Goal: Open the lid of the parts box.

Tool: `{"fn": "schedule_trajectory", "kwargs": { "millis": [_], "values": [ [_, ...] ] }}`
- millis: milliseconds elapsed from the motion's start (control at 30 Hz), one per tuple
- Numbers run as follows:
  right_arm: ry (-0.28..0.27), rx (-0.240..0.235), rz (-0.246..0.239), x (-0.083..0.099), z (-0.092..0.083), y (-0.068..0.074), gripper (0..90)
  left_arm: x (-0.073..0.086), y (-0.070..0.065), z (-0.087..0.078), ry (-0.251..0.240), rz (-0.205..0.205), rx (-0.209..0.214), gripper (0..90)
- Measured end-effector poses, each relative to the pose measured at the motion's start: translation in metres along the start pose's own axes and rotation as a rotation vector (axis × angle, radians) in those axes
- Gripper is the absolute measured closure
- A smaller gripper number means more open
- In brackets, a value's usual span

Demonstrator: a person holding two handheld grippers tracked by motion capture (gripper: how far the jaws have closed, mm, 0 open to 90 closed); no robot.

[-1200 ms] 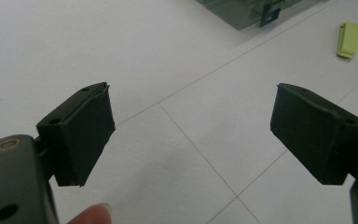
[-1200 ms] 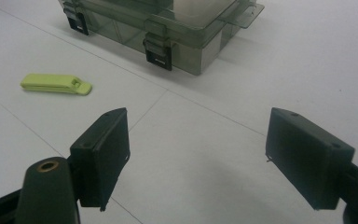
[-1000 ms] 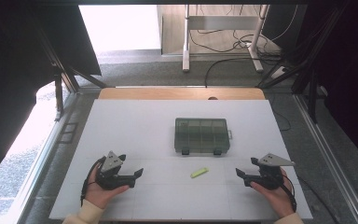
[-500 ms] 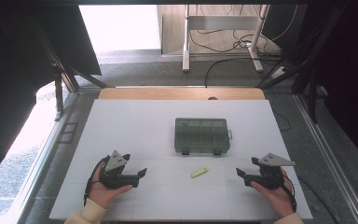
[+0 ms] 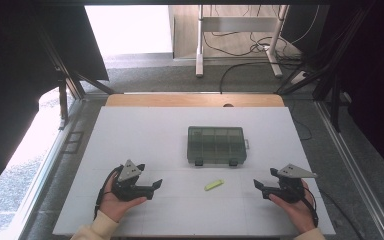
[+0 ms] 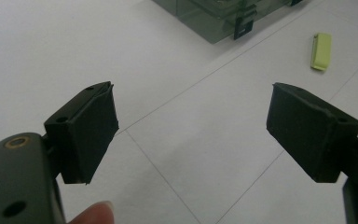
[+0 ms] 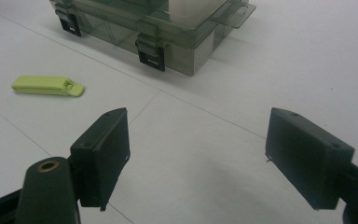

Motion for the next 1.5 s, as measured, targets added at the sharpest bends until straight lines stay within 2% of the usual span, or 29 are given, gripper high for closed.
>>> {"fn": "schedule_trajectory", "kwargs": {
  "millis": [567, 967, 1267, 1500],
  "values": [
    [0.000, 0.001, 0.001, 0.000, 0.000, 0.000, 21.7, -0.005, -0.010, 0.015, 0.012, 0.008, 0.032, 18.8],
    [-0.015, 0.005, 0.042, -0.001, -0.001, -0.004, 21.9, -0.010, -0.018, 0.023, 0.003, 0.008, 0.055, 19.5],
    [-0.015, 0.007, 0.036, 0.000, -0.001, -0.005, 22.0, -0.015, -0.029, 0.035, 0.011, 0.030, 0.084, 19.6],
    [-0.024, 0.011, 0.041, -0.001, -0.002, -0.006, 22.3, -0.018, -0.031, 0.038, 0.007, 0.024, 0.090, 20.0]
  ]
}}
Point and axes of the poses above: each handheld gripper's, and its own axes: z roughly forward along the jaws, x roughly out of its underside, y roughly to its left, the point moved 8 cm from there along z, roughly forward along the jaws, and after that the axes turned 9 degrees about -y, right-handed, at the moved point
